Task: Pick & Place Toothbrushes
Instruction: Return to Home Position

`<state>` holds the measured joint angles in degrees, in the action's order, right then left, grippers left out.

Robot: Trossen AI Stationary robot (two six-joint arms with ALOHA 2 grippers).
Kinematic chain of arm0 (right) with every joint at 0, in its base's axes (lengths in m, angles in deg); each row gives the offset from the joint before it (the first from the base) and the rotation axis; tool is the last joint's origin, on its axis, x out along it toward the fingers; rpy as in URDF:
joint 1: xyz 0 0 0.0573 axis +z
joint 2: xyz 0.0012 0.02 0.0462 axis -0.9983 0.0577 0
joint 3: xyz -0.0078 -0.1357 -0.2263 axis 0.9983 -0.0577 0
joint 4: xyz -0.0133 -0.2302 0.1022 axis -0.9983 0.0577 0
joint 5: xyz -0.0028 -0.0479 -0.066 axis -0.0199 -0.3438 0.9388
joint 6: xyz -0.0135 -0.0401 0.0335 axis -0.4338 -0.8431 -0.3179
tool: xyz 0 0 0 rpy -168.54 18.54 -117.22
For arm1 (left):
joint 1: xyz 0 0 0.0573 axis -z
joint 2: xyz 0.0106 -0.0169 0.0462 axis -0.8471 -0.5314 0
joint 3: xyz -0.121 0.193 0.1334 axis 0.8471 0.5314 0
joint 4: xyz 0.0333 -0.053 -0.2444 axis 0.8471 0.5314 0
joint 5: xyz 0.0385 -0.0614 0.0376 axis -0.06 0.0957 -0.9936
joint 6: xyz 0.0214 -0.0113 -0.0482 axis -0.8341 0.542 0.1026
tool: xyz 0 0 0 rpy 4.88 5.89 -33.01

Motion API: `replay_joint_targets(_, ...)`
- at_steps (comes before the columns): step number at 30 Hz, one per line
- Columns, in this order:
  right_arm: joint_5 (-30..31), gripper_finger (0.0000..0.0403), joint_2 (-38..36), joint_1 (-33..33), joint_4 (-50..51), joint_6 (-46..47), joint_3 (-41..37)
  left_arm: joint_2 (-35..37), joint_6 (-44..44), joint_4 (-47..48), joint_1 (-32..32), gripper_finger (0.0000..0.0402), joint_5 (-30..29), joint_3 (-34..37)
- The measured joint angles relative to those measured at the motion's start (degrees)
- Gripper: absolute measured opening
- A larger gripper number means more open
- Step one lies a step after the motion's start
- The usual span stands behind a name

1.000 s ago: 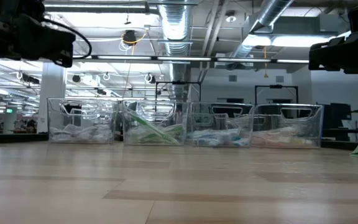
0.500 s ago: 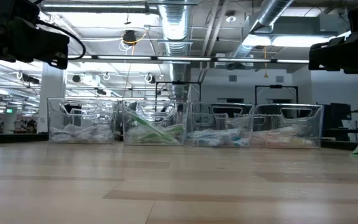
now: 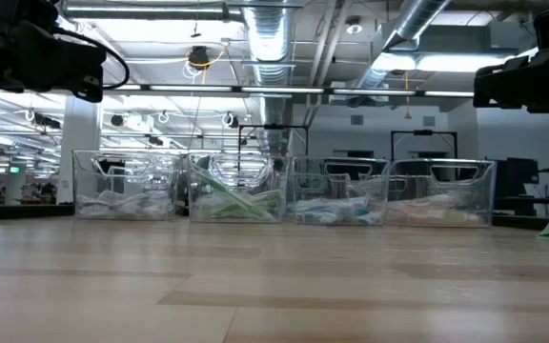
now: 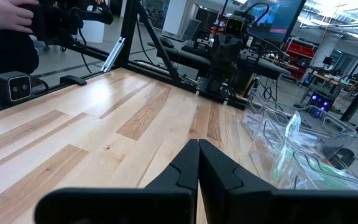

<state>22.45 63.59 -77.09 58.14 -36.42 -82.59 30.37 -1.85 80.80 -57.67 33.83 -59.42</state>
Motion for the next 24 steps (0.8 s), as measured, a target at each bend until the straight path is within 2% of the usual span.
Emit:
replay_joint_targets(12,0.0,0.0000,0.0,0.0,0.0,0.0,0.0,0.0,0.5,0.1,0.0,0.0002,0.0,0.0)
replay_joint_targets(24,0.0,0.0000,0.0,0.0,0.0,0.0,0.0,0.0,10.8,0.1,-3.3,0.0002,0.2,0.0)
